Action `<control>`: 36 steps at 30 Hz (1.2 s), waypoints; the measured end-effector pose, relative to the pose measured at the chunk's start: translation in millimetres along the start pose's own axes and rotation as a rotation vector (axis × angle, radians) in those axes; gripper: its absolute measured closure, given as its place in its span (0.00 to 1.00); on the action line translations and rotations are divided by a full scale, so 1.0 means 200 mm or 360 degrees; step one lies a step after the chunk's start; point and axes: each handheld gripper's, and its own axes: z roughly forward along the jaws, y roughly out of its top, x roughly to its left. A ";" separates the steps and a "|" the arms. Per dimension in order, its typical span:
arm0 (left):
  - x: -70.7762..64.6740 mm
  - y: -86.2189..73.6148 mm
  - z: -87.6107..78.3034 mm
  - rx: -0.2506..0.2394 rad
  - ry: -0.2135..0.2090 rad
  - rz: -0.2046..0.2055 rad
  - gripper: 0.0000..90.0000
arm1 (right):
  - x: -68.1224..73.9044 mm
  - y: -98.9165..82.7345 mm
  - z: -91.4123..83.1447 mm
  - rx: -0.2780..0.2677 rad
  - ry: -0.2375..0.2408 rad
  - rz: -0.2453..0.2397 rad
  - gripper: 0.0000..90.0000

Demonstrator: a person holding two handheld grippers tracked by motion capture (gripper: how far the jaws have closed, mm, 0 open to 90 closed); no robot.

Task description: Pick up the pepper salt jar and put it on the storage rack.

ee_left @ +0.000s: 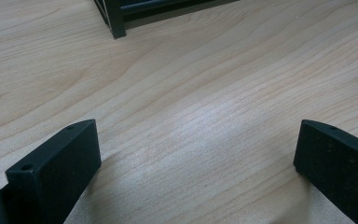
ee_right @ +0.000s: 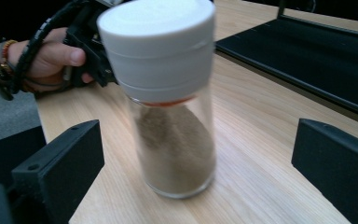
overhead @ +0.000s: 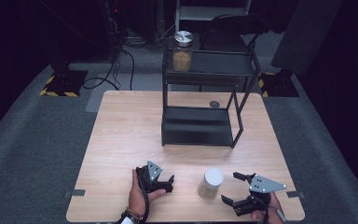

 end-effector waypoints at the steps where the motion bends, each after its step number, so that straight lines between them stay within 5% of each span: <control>1: 0.00 0.00 0.00 0.0000 0.0000 0.0000 0.00 | 0.00 0.00 0.01 -0.0005 0.0006 -0.0001 0.02; 15: 0.00 0.00 0.00 0.0000 0.0001 0.0001 0.00 | 0.04 0.05 0.16 -0.0034 0.0079 -0.0009 0.02; 29: 0.00 0.00 0.00 -0.0002 0.0001 0.0000 0.00 | 0.09 0.03 0.22 -0.0109 -0.0012 -0.0014 0.33; 36: 0.00 0.00 0.00 -0.0002 0.0000 0.0000 0.00 | 0.11 0.02 0.22 -0.0125 -0.0049 -0.0043 0.37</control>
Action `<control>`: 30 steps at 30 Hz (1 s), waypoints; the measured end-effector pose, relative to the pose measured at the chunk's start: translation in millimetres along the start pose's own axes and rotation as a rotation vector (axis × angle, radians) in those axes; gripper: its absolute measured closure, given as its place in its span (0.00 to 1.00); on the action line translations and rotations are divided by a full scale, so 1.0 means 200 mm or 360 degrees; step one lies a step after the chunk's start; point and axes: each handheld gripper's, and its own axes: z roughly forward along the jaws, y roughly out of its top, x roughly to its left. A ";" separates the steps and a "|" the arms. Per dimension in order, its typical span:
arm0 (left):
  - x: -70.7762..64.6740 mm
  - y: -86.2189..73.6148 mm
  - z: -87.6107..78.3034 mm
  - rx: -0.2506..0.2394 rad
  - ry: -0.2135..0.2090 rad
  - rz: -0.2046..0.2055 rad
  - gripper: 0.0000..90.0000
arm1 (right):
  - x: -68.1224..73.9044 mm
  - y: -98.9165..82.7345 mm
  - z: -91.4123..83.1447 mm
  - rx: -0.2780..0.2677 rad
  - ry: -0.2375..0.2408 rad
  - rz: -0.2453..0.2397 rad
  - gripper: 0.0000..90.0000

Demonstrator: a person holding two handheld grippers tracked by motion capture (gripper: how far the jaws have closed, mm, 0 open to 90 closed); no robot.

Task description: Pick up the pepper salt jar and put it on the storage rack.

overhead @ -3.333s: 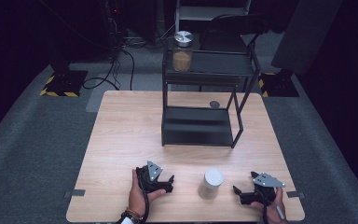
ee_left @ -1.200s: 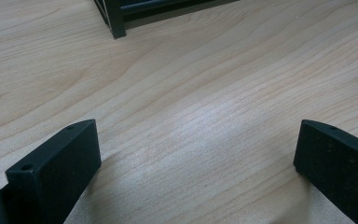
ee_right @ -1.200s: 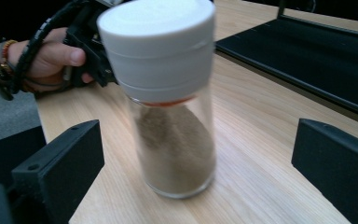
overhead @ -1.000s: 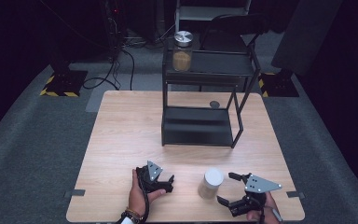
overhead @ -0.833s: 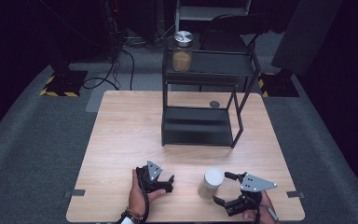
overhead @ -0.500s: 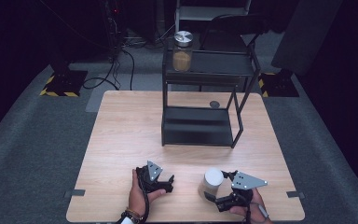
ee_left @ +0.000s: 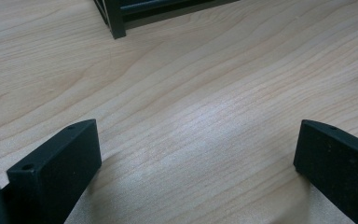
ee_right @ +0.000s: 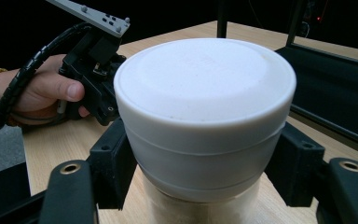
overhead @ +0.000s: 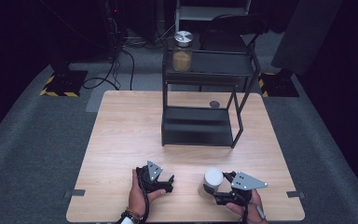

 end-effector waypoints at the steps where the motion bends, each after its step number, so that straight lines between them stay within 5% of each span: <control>1: 0.00 0.00 0.00 0.0000 0.0000 0.0001 0.00 | 0.00 0.00 0.00 0.0001 -0.0003 -0.0009 0.37; 18: 0.00 0.00 0.00 0.0000 0.0000 0.0001 0.00 | 0.05 0.00 -0.02 -0.0031 -0.0108 0.0018 0.38; 30: 0.00 0.00 0.00 0.0000 0.0000 0.0001 0.01 | 0.03 0.13 -0.09 -0.0142 -0.0301 0.0042 0.38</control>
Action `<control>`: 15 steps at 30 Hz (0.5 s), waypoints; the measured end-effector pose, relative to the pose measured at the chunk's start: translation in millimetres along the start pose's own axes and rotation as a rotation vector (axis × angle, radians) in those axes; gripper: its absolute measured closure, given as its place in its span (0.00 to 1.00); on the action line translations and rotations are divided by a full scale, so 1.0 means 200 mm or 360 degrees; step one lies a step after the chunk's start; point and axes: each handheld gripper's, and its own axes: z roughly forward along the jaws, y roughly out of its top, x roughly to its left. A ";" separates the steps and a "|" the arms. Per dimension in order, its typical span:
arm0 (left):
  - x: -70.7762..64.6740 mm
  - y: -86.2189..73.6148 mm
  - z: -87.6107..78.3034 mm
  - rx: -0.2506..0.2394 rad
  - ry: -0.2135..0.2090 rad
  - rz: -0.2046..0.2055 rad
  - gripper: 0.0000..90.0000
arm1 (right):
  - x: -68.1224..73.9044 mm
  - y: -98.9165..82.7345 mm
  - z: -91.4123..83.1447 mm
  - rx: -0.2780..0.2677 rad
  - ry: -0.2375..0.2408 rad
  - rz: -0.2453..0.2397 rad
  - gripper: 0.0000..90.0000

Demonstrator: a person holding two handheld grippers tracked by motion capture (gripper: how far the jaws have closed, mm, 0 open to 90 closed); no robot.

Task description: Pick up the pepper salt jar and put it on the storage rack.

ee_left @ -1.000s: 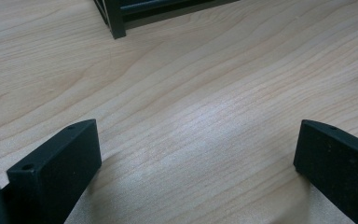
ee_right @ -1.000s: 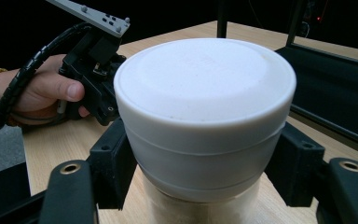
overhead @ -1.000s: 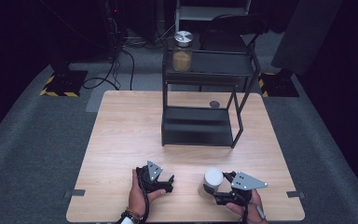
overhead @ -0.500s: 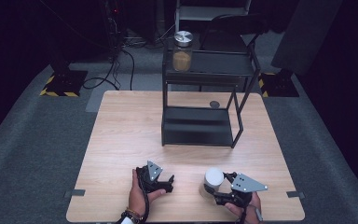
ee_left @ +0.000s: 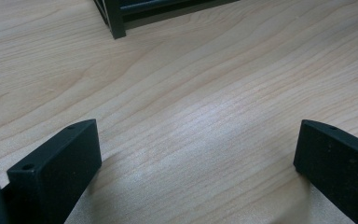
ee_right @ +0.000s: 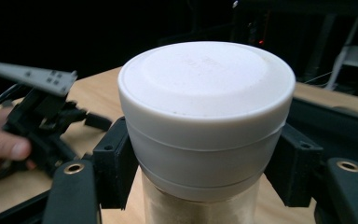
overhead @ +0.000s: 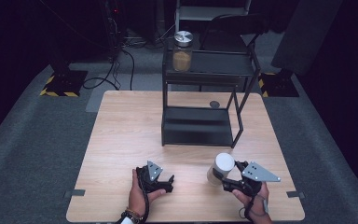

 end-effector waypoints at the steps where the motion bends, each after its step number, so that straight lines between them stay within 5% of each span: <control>1: 0.00 0.00 0.00 0.0000 0.0000 0.0001 0.00 | 0.00 0.01 0.00 -0.0009 -0.0009 0.0006 0.38; 15: 0.00 0.00 0.00 0.0000 -0.0001 0.0000 0.01 | -0.06 0.28 0.01 -0.0111 -0.0204 -0.0032 0.38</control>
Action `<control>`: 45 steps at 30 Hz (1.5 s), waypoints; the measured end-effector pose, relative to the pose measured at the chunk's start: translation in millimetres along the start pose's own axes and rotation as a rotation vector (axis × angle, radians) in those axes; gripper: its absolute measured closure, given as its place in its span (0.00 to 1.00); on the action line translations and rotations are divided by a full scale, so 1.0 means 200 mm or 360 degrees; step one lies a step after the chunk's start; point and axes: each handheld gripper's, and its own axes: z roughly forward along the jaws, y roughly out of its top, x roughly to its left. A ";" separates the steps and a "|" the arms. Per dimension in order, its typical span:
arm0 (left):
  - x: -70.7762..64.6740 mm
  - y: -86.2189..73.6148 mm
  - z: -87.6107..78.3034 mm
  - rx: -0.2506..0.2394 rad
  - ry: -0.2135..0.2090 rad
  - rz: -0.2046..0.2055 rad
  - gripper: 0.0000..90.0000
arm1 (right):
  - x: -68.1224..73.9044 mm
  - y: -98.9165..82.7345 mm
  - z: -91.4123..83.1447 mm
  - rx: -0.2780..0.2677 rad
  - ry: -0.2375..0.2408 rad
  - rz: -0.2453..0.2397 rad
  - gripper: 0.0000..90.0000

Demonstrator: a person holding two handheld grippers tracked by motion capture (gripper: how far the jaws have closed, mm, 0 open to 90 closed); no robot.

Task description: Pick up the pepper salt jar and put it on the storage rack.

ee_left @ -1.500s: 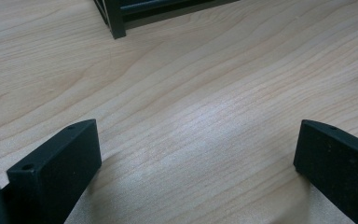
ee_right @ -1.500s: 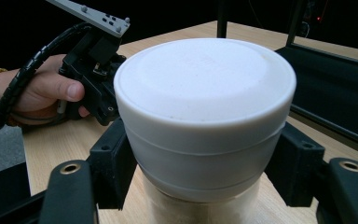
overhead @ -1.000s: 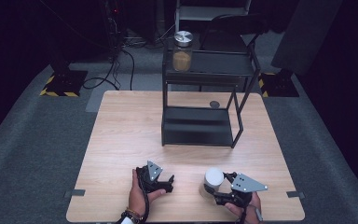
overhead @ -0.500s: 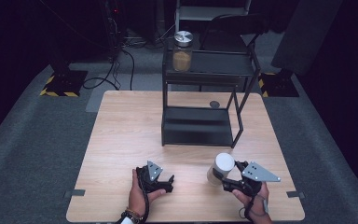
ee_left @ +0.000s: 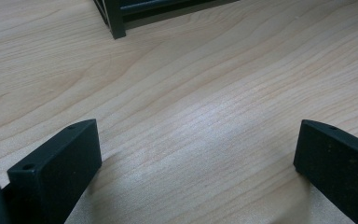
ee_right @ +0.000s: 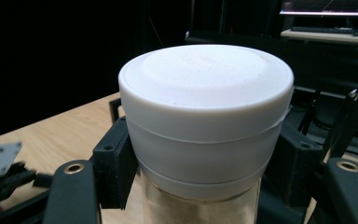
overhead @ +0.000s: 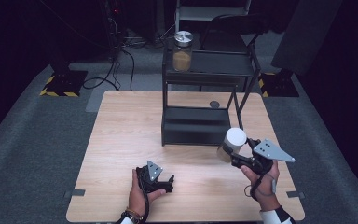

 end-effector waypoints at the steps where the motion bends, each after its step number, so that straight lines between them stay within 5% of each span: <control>1: 0.00 0.00 0.00 0.0000 0.0000 -0.0001 0.01 | -0.01 0.03 0.01 -0.0009 -0.0011 -0.0002 0.38; 29: 0.00 0.00 0.00 0.0002 0.0001 0.0000 0.01 | -0.07 0.53 0.12 -0.0093 -0.0236 -0.0003 0.38; 45: 0.00 0.00 0.00 0.0003 0.0000 0.0003 0.01 | -0.10 0.73 0.17 -0.0137 -0.0342 -0.0003 0.38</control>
